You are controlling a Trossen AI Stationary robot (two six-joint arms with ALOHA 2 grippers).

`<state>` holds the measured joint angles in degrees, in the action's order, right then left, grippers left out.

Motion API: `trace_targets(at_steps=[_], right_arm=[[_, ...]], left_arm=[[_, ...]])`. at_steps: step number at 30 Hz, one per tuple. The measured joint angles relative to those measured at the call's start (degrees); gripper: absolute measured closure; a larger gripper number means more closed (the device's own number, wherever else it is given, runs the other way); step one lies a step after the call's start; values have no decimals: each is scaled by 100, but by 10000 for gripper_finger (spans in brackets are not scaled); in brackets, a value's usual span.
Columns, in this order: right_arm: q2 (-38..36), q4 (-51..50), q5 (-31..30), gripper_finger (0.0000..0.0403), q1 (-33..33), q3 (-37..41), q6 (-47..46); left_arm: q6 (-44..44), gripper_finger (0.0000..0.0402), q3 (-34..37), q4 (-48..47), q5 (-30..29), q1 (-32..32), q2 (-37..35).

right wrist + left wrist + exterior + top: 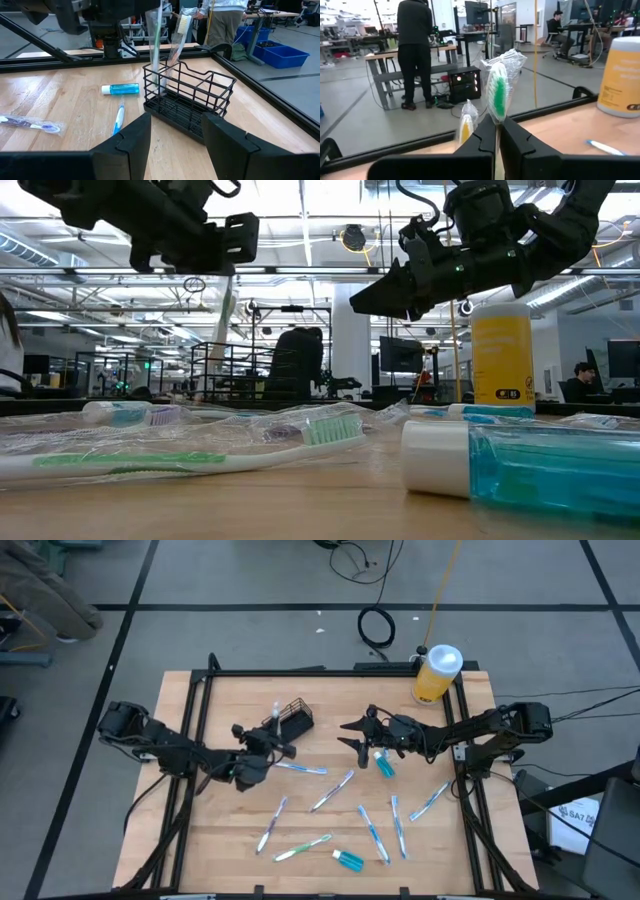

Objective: Pick & Place toothbrushing station
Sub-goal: Put the green toothbrush into the black wire organizer, then put the mouthwash into the black wire organizer

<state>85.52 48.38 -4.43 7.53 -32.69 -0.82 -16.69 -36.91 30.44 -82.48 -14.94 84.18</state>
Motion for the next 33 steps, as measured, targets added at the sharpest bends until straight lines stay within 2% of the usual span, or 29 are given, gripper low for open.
trace_targets(at_steps=[5,9,12,20,28,33], right_arm=[[0,0,0,232,0,-1,0],[0,0,0,232,0,0,0],[0,2,-2,232,0,0,0],[0,2,-2,232,-2,0,0],[0,2,-1,232,0,0,0],[0,-26,-1,232,-1,0,0]], left_arm=[[-1093,393,0,-897,218,194,-1],[-2276,398,0,-1904,777,399,0],[-2696,387,0,-2242,1034,510,0],[-1774,347,0,-2246,1551,564,0],[-1153,303,0,-2162,1497,465,0],[-546,284,-2,-1849,1003,190,-229]])
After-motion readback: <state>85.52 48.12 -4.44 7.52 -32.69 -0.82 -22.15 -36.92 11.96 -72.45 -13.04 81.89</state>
